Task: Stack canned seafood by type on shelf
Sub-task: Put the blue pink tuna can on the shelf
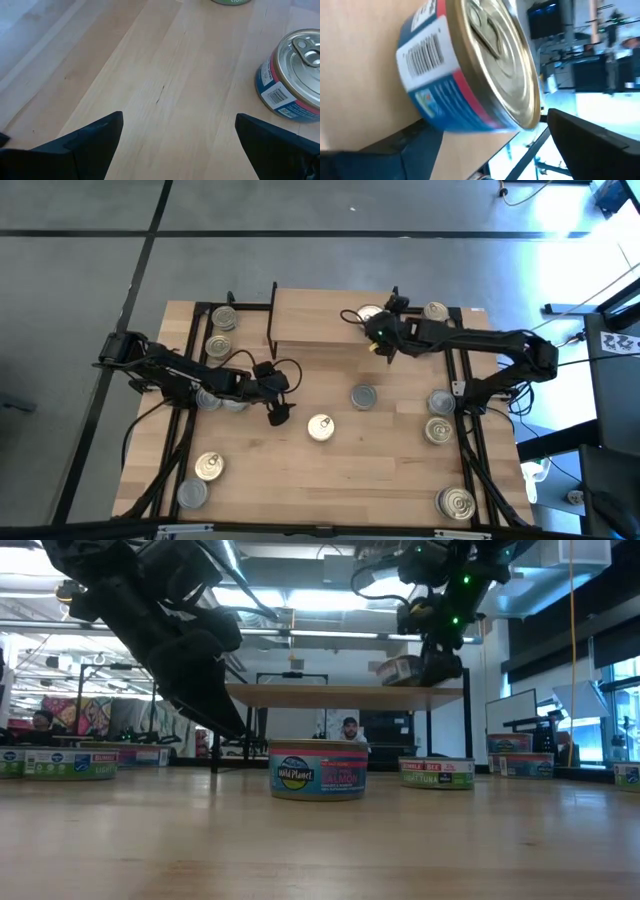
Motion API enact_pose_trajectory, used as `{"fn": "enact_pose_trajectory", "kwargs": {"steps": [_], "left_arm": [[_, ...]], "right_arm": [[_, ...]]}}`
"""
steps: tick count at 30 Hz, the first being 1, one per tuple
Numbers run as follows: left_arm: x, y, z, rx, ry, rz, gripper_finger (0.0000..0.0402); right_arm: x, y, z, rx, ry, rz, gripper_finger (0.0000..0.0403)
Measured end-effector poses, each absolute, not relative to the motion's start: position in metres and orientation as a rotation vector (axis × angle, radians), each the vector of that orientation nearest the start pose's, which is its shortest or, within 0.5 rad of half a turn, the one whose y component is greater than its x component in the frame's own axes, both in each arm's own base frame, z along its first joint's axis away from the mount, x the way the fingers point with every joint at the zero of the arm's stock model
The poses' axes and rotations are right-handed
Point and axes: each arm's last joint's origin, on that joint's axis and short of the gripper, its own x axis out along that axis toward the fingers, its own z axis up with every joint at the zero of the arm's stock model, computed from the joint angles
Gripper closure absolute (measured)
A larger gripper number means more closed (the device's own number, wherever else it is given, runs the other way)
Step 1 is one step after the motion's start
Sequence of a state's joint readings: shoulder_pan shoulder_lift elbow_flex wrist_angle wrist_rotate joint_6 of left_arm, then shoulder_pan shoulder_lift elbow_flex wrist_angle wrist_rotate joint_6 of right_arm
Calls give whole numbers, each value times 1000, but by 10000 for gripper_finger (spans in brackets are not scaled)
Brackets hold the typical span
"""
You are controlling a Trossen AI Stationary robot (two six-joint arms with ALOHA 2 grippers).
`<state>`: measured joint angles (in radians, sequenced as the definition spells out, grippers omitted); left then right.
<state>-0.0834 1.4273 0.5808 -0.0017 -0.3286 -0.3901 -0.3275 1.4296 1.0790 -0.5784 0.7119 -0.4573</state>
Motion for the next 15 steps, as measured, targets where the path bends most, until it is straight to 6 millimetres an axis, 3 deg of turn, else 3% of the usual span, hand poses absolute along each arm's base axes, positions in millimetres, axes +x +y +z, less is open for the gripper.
{"fn": "enact_pose_trajectory", "kwargs": {"steps": [6,10,15], "left_arm": [[253,-12,150,-191,764,385,20],[253,-12,151,-192,758,384,20],[254,-12,151,-182,756,378,20]], "right_arm": [[264,-104,288,-531,1207,-658,52],[256,-98,305,-373,1252,-572,52],[263,-96,308,-220,1135,-464,52]]}}
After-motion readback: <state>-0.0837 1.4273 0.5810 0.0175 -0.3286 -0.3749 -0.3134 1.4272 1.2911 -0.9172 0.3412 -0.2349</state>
